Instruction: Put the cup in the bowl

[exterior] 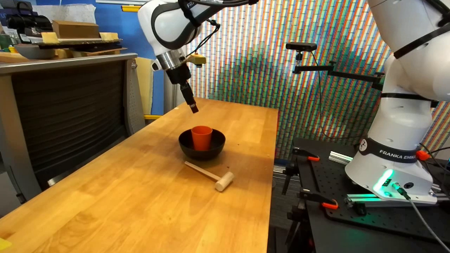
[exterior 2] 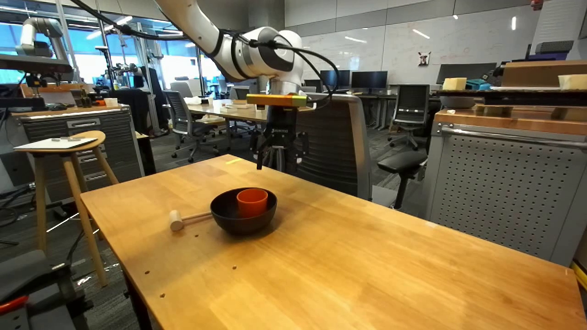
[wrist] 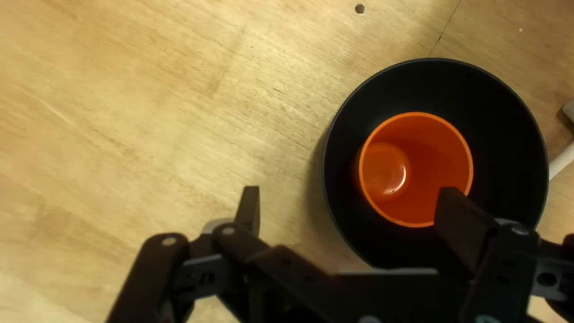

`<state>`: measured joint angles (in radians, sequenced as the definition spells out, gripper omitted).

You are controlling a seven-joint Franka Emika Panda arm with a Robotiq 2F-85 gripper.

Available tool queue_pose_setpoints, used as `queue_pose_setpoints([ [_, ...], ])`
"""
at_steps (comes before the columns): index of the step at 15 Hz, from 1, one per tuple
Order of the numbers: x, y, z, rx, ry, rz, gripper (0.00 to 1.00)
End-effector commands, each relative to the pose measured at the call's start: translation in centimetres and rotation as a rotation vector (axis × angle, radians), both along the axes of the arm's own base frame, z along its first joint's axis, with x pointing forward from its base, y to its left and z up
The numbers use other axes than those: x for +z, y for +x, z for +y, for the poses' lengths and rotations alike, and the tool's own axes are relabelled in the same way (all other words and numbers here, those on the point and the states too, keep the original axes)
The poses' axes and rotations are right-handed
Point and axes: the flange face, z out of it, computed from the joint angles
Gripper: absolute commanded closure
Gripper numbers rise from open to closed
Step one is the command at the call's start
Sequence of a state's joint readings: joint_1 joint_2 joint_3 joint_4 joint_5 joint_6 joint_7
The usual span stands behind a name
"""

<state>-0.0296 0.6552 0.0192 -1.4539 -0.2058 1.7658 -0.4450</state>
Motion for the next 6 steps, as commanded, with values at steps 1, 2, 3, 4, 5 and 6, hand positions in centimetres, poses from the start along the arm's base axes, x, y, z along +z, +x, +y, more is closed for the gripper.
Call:
queue_pose_setpoints([
  [1, 5.4, -3.6, -0.8, 0.005, -0.004, -0.073, 0.00],
  [2, 6.7, -4.9, -1.2, 0.004, 0.015, -0.071, 0.00],
  [3, 7.8, -6.2, -2.0, 0.002, 0.037, -0.068, 0.00],
  [4, 5.4, -2.6, -0.9, -0.002, -0.001, -0.050, 0.00],
  [5, 6.5, -3.6, -1.3, -0.006, 0.004, -0.052, 0.01],
  [6, 7.3, -4.5, -1.8, -0.008, 0.007, -0.054, 0.00],
])
